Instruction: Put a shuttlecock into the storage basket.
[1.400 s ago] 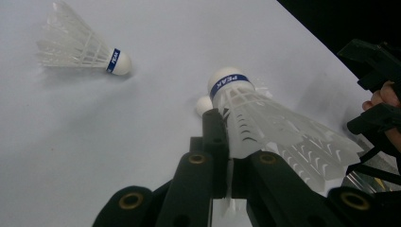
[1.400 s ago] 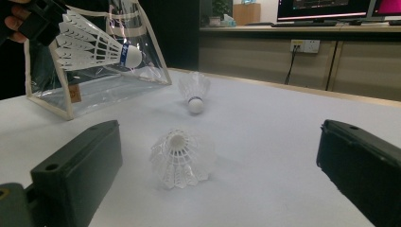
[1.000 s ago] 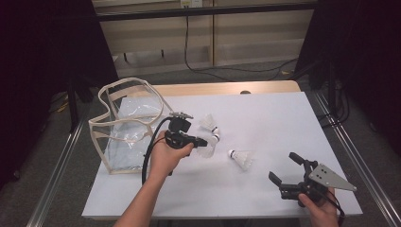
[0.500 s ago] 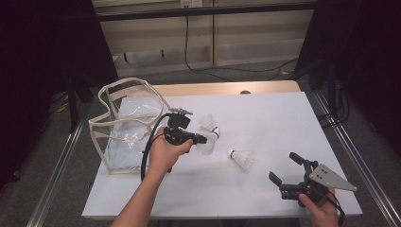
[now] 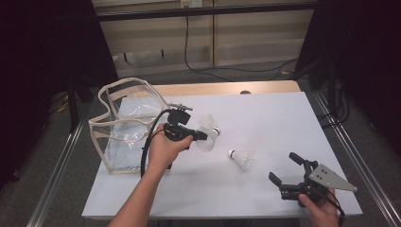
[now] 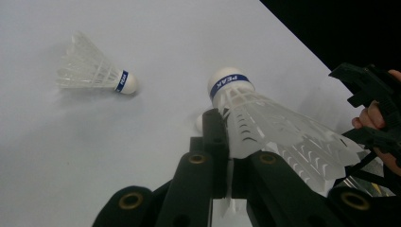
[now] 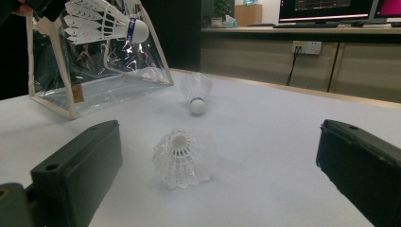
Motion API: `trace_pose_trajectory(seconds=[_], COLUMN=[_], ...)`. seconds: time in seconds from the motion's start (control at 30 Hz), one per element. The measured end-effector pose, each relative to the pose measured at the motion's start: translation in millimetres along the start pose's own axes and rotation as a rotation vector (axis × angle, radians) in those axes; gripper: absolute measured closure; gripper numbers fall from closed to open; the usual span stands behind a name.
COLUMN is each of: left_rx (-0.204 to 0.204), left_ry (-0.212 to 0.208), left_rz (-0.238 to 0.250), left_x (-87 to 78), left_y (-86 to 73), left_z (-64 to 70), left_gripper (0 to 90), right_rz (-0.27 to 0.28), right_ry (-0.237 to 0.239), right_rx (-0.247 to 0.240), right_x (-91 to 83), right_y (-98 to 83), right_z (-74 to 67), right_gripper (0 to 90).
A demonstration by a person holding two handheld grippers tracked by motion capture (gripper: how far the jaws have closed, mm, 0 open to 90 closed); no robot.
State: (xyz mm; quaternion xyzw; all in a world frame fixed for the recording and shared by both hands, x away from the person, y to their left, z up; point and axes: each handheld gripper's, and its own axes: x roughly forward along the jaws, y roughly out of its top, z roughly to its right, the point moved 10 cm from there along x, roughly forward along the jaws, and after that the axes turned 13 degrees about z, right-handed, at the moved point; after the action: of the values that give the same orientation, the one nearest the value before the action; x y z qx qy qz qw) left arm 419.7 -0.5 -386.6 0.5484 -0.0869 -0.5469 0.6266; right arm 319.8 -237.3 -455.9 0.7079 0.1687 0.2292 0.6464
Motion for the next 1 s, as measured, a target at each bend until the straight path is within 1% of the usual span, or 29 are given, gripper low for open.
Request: trace_pose_trajectory(seconds=[0.33, 0.4, 0.47, 0.63, 0.8, 0.83, 0.87, 1.0], left_rx=[0.009, 0.004, 0.012, 0.005, 0.012, 0.007, 0.012, 0.012], left_ry=[0.01, 0.014, 0.015, 0.013, 0.017, 0.017, 0.021, 0.021], left_rz=[0.003, 0.006, 0.003, 0.005, 0.0, 0.005, 0.003, 0.006], left_x=[-4.8, -5.5, -6.5, -7.9, -9.5, -9.6, -10.3, -11.9], left_y=[9.3, 11.1, 12.4, 15.9, 18.8, 19.7, 20.6, 23.5], left_z=[-1.2, -1.2, -1.7, -1.8, -2.3, -2.2, -3.0, -3.4], left_gripper=[89.8, 89.8, 89.8, 89.8, 89.8, 89.8, 89.8, 89.8], right_rz=[0.0, -0.001, -0.001, 0.002, 0.0, 0.0, 0.001, -0.001], right_ry=[0.002, 0.003, 0.003, 0.003, 0.003, 0.002, 0.002, 0.004], right_rx=[0.0, 0.001, -0.001, -0.001, 0.001, 0.001, 0.001, -0.001], right_x=[0.0, 0.0, 0.1, 0.1, -0.3, -0.2, -0.1, -0.5], right_y=[0.0, 0.0, 0.0, 0.4, 0.3, 0.2, 0.3, 0.3], right_z=[-0.3, -0.4, -0.5, -0.5, -0.4, -0.4, -0.5, -0.6], right_gripper=[0.8, 0.8, 0.8, 0.8, 0.8, 0.8, 0.8, 0.8])
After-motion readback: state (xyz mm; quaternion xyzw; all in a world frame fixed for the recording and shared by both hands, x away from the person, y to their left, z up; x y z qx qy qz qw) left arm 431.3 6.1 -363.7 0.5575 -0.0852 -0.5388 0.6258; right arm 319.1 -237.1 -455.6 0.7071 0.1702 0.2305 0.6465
